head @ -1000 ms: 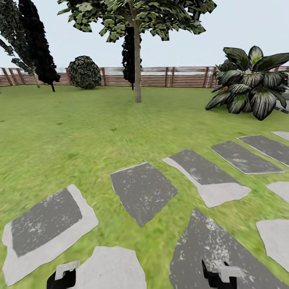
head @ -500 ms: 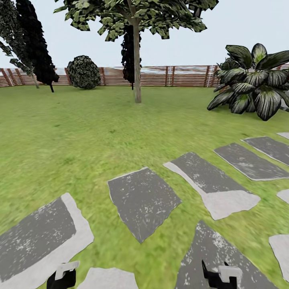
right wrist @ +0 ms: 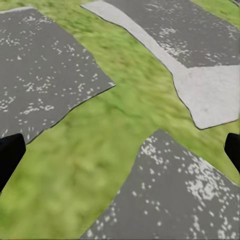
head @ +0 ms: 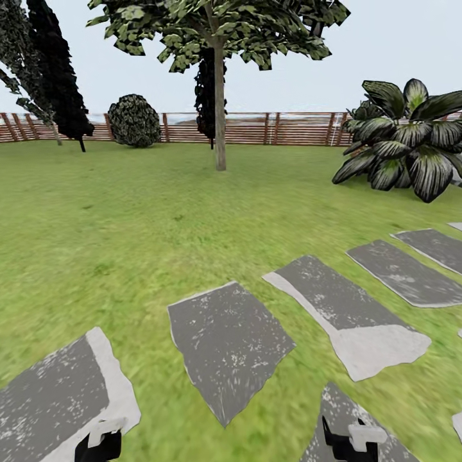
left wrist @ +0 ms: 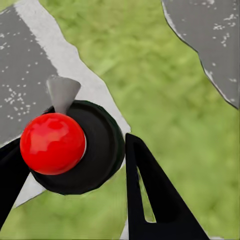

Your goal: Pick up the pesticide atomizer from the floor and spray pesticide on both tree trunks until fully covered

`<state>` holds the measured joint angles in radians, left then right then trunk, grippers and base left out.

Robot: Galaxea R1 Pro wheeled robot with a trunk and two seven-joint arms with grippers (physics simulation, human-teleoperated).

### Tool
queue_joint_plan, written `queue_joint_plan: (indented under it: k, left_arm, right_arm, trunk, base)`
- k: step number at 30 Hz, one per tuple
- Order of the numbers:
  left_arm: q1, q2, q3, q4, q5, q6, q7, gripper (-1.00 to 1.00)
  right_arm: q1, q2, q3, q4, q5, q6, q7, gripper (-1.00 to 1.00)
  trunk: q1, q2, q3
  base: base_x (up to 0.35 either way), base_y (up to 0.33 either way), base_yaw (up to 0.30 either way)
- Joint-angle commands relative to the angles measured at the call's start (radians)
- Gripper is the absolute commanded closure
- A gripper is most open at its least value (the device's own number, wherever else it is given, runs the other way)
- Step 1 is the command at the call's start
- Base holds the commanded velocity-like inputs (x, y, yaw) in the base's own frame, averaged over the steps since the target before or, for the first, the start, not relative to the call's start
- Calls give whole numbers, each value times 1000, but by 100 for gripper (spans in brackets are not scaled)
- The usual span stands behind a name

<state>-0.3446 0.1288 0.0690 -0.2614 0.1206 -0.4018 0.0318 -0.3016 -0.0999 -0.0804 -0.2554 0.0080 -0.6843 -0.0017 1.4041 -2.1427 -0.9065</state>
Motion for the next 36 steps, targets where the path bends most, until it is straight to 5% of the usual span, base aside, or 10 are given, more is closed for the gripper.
queue_joint_plan:
  k: [1,36]
  left_arm:
    - [-1,0,-2,1,8,-3,-1,100]
    - [-1,0,-2,1,7,-3,-1,100]
  right_arm:
    - [-1,0,-3,1,1,-3,0,-100]
    - [-1,0,-4,1,1,-3,0,-100]
  trunk:
    - [0,0,-1]
    - [0,0,-1]
  base:
    - [337,0,0]
    - [337,0,0]
